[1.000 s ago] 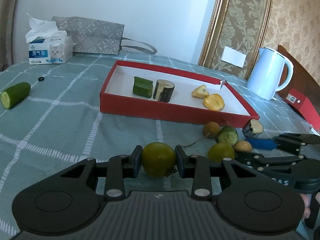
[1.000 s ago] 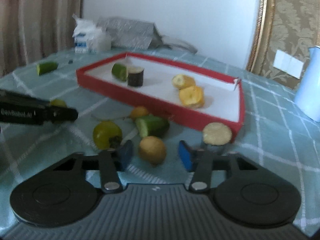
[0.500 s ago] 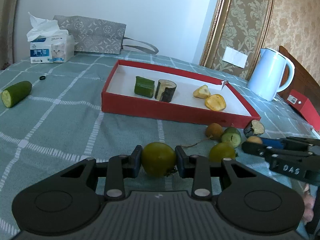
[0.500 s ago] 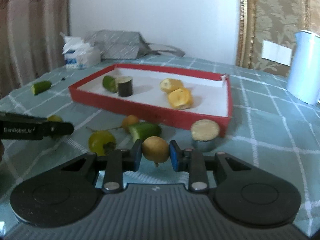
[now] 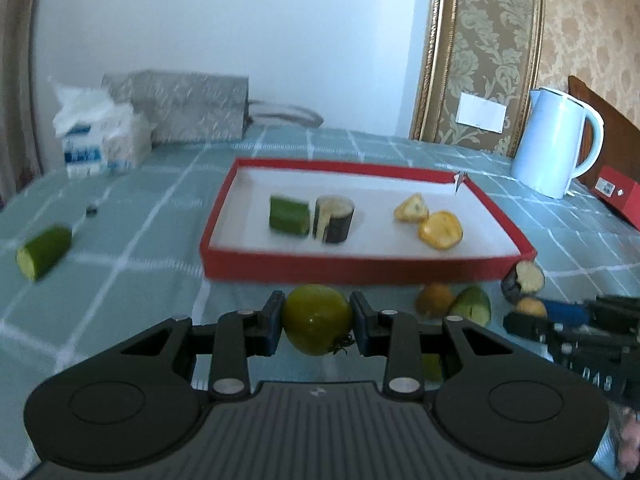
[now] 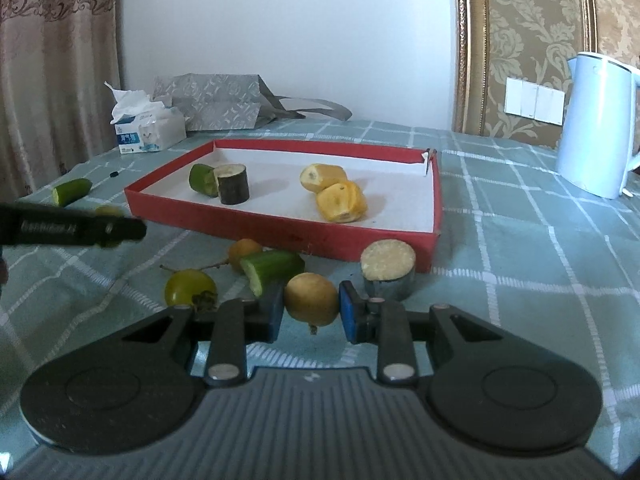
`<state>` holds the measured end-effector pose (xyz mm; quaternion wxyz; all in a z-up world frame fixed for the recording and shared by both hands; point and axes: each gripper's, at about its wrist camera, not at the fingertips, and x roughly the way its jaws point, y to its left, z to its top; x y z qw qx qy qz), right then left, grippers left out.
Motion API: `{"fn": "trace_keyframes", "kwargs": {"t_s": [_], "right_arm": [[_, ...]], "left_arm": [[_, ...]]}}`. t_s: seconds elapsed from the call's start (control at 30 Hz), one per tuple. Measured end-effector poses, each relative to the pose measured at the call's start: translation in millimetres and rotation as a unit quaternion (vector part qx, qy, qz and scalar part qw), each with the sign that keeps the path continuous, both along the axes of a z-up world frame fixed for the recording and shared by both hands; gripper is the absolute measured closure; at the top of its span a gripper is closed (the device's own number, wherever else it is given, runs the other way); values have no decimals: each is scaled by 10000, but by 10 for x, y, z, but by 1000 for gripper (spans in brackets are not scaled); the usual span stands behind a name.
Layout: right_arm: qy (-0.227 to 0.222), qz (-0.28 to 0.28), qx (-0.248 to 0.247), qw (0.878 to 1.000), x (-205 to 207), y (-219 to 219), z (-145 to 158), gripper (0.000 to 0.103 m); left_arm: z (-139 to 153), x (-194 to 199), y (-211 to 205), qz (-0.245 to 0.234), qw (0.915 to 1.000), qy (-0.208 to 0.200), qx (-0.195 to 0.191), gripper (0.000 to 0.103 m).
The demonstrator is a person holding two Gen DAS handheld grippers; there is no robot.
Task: Organize fruits
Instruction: 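Carry the green lime into the tray and open the left gripper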
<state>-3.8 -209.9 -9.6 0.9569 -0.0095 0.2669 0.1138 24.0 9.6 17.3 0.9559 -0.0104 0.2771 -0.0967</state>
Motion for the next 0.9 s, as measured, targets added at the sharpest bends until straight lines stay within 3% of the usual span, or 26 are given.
{"fn": "trace_keyframes", "kwargs": {"t_s": [0.47,0.9], "right_arm": [[112,-56,50,9999,34,-16,-23,75],[305,0,58,9995,88,-13,-58,75]], "left_arm": [[208,515,-422,-192,9992,-142,327,69],[113,1042,-809,-227,9979,-84,602,69]]}}
